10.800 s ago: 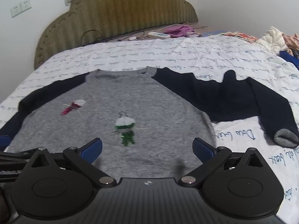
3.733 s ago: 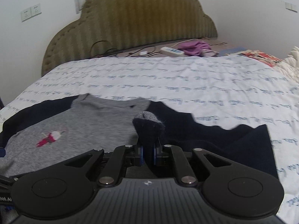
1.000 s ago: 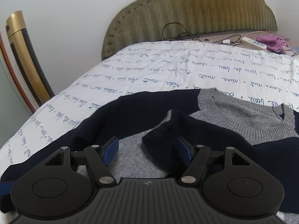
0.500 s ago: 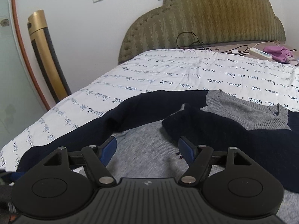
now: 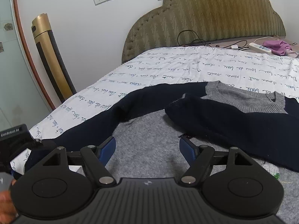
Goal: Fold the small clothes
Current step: 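Grasp the grey cuff of the other navy sleeve with the left gripper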
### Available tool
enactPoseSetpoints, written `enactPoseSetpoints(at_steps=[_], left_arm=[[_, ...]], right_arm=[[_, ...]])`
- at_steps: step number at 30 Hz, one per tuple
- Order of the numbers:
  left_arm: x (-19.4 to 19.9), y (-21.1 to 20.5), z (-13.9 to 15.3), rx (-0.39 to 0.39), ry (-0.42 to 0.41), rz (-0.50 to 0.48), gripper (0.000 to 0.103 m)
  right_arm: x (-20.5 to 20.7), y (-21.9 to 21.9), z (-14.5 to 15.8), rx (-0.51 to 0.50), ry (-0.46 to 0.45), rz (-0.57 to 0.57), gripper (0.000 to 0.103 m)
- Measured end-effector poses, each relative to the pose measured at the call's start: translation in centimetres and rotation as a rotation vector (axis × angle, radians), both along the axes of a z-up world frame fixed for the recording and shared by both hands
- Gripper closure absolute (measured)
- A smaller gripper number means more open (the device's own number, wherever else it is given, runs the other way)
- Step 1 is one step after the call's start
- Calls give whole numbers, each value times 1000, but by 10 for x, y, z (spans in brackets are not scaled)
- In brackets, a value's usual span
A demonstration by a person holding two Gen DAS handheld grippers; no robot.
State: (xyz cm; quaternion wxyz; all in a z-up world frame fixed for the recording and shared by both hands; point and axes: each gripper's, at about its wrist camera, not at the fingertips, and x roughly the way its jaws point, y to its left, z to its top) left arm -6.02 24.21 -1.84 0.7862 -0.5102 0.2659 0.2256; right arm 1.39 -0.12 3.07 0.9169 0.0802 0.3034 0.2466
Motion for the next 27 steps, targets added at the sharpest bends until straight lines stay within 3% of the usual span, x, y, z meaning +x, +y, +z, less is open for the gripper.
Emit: enactPoseSetpoints(at_steps=[1,2,3,4,6,8,12,14,16,21,27], left_arm=[[0,5,0,-7,2,21,27],[1,9,0,-16,4,34,36],[3,14,0,-17,14,47,50],[3,17,-2,-8,23,53,58],[5,22,-3,5,20,56,88],[11,27,-3,27,23,34,99],[11,27,14,174,-10,34,100],[7,19,34,348,-31,57,100],[12,15,45,482,4,61,100],[27,45,31,441,92,117,100],[59,37,50,595,141,63,100]], right_arm=[[0,-1,0,0,0,-2,28],[0,-2,0,2,0,-4,28],[0,-3,0,4,0,-6,28],[0,-3,0,5,0,-7,28],[0,-3,-1,4,1,-8,27],[1,-3,-2,3,5,-8,27],[2,-6,-6,2,16,-14,27],[3,-9,-8,5,22,-19,27],[4,-12,-8,7,26,-27,27],[6,-18,-11,18,39,-40,27],[5,-26,-12,5,41,-38,26]])
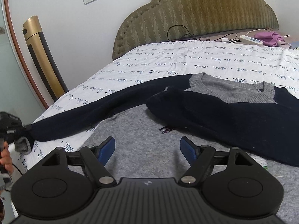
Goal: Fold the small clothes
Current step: 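Grasp the grey cuff of the other navy sleeve with the left gripper, then lift the held sleeve with the left gripper and carry it across the sweater body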
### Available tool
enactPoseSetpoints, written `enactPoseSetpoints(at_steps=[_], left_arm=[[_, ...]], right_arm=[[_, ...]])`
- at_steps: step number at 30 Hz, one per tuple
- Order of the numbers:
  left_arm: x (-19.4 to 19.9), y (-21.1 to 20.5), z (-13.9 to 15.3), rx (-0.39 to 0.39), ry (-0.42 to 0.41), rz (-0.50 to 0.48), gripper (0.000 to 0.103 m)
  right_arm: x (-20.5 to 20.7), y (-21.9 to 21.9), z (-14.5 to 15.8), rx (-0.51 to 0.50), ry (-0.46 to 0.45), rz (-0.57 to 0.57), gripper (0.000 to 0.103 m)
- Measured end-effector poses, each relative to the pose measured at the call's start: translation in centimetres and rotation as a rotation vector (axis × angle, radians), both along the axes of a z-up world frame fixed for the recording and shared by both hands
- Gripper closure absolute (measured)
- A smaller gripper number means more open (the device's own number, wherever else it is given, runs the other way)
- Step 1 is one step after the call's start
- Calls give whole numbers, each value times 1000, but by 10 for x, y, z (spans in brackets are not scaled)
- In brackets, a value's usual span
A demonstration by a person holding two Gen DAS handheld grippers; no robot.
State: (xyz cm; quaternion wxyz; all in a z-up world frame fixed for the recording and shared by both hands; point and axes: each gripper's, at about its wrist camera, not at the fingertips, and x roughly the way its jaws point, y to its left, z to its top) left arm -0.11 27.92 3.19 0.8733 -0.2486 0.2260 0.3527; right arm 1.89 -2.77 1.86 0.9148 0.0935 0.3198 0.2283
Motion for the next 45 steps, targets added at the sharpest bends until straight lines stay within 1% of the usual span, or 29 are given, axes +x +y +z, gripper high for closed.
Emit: enactPoseSetpoints(at_steps=[4,7,10,13,14,17,20,24,26,28,29,30,31,32,33,34,35,37,38,39,42,44,45], left_arm=[[33,-18,25,120,39,-75,100],[69,-44,43,222,48,-145,100],[97,-89,57,330,27,-234,100],[120,-139,61,391,2,-361,100],[128,-162,61,418,0,-416,100],[145,-220,55,473,3,-570,100],[150,-282,41,518,19,-740,100],[134,-354,16,554,6,-970,100],[125,-376,3,571,-6,-1065,100],[118,-394,-10,557,2,-1156,100],[114,-401,-15,535,9,-1196,95],[111,-409,-21,506,22,-1240,81],[111,-416,-26,480,40,-1295,77],[110,-423,-30,470,68,-1341,59],[105,-427,-34,480,93,-1363,42],[99,-426,-36,508,95,-1362,35],[95,-423,-38,556,74,-1343,31],[87,-405,-32,638,44,-1297,28],[87,-392,-27,644,41,-1274,25],[88,-375,-21,628,39,-1245,23],[93,-325,3,555,39,-1144,13],[97,-285,8,544,56,-1042,12],[101,-270,11,551,79,-996,12]], right_arm=[[-1,-14,0,16,6,-25,26],[-3,-26,-1,27,5,-54,25],[-6,-42,-3,41,10,-90,24],[-8,-60,-5,53,18,-136,24],[-8,-67,-6,58,21,-153,24],[-12,-89,-9,76,26,-213,24],[-17,-112,-11,90,28,-276,24],[-26,-145,-17,106,35,-370,24],[-30,-161,-20,114,42,-418,24],[-34,-174,-23,120,50,-461,24],[-36,-180,-24,123,52,-481,24],[-38,-186,-25,125,53,-499,24],[-39,-190,-27,127,54,-513,24],[-41,-195,-28,129,54,-526,24],[-42,-200,-29,130,55,-540,24],[-42,-203,-29,131,55,-553,24],[-43,-205,-29,132,51,-562,24],[-43,-209,-27,129,42,-566,24],[-40,-209,-25,127,37,-561,24],[-36,-209,-23,125,30,-548,24],[-14,-196,-14,127,5,-489,24],[4,-180,-5,113,-14,-437,24],[15,-168,1,97,-26,-408,24]])
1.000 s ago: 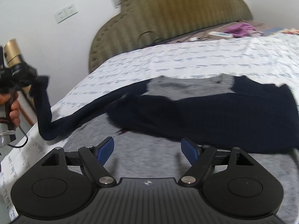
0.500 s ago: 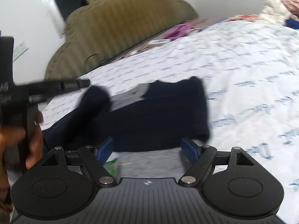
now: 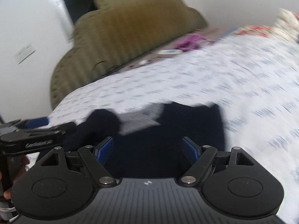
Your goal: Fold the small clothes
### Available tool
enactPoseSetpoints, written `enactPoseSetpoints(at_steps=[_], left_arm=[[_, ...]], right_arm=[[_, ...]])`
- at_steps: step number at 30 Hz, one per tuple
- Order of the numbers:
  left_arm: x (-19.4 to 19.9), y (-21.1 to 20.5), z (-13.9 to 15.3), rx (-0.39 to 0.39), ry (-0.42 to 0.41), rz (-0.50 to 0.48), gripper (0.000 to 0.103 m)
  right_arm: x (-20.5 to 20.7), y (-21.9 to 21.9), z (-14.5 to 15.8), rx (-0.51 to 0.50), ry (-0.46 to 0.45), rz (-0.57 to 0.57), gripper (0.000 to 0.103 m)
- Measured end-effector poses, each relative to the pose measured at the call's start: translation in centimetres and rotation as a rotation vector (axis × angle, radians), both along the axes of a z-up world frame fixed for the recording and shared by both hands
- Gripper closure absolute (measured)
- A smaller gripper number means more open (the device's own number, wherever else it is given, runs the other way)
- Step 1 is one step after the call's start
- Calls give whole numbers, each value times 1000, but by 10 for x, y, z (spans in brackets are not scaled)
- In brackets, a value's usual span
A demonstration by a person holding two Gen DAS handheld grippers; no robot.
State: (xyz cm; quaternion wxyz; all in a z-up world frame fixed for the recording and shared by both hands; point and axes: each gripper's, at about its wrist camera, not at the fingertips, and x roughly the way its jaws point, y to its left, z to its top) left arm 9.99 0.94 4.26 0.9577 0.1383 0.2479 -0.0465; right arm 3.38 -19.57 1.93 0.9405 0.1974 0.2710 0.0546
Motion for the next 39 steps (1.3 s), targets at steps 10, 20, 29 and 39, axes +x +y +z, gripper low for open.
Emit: enactPoseSetpoints(at_steps=[10,20,29,39], left_arm=[[15,97,-15,14,103,258,13],[54,174,-33,-333,240,280,10],[99,169,-47,-535,325,278,63],[99,135,-18,-331,94,213,97]], right_arm=[[122,148,5,-282,67,72,16],[64,12,-20,42,110,-281,15],[111,19,-35,124,193,-19,28],[71,9,-1,-37,27,-42,88]])
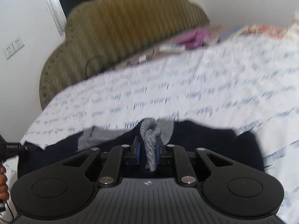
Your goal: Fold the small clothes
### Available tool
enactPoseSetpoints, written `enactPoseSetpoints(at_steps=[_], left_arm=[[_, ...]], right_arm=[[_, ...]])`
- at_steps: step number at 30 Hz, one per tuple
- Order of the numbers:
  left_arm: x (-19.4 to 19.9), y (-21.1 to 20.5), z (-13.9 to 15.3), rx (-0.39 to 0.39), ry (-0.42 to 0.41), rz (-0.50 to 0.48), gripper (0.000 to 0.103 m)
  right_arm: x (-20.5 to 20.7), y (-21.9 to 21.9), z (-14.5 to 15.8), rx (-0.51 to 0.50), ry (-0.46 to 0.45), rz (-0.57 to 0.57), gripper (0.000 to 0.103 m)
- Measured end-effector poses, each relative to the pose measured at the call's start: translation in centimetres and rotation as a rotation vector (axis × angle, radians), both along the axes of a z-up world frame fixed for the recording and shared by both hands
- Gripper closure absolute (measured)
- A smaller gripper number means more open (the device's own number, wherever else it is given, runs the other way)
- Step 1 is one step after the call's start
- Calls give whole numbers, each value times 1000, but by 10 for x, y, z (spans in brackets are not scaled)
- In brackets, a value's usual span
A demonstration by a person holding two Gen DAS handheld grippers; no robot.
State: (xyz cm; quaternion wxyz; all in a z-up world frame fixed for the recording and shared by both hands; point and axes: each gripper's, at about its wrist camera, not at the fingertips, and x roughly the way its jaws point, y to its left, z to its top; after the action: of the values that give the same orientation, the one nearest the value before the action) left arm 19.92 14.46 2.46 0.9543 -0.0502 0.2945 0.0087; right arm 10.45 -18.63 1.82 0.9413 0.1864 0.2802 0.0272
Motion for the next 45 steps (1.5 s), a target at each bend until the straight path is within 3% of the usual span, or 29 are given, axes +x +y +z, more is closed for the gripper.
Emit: enactPoseSetpoints(at_steps=[2,3,5,7,9,11,13,16,17,19,20,22,23,24,26,28,30,35,38,45], left_arm=[[12,-16,-5,96,28,-25,91],[18,-23,-12,141,58,-37,82],[27,-33,-27,238,121,-36,78],[20,-35,-32,305,112,-16,60],[3,-34,-27,351,48,23,19],[-17,-34,-18,392,-15,57,10],[-35,-38,-11,422,-50,65,10],[-48,-44,-14,446,-36,42,6],[-46,-45,-22,479,-11,38,6],[-37,-42,-39,549,91,68,15],[-39,-35,-41,533,111,83,21],[-53,-21,-33,440,88,70,17],[-60,-17,-30,406,84,68,16],[-65,-15,-28,390,79,68,14],[-72,-19,-33,422,85,62,12],[-76,-25,-38,457,111,76,16],[-92,-27,-32,413,93,61,15],[-141,-32,-16,291,97,-6,13],[-170,-37,-13,260,102,-39,12],[-219,-50,-23,228,143,-70,12]], right_arm=[[-6,1,1,-43,-4,-19,88],[-4,2,-4,-78,21,-24,88],[5,5,-16,-123,114,-31,85],[4,0,-22,-103,153,-61,79],[-11,-5,-16,-121,97,-112,74],[-24,-7,-6,-161,40,-169,73],[-31,-5,-2,-149,-2,-133,73],[-23,9,-12,-159,46,-22,72],[-17,12,-19,-168,96,-6,69],[-8,13,-34,-174,168,-13,66],[-12,10,-33,-156,160,-30,66],[-27,9,-20,-149,109,-47,62],[-36,11,-13,-171,79,-41,51],[-42,14,-9,-198,57,-31,34],[-51,20,-6,-224,43,-4,21],[-46,24,-16,-243,107,40,21],[-41,23,-28,-246,196,27,21],[-79,18,-18,-198,160,15,19],[-109,18,-16,-184,146,46,13],[-160,24,-23,-105,150,88,13]])
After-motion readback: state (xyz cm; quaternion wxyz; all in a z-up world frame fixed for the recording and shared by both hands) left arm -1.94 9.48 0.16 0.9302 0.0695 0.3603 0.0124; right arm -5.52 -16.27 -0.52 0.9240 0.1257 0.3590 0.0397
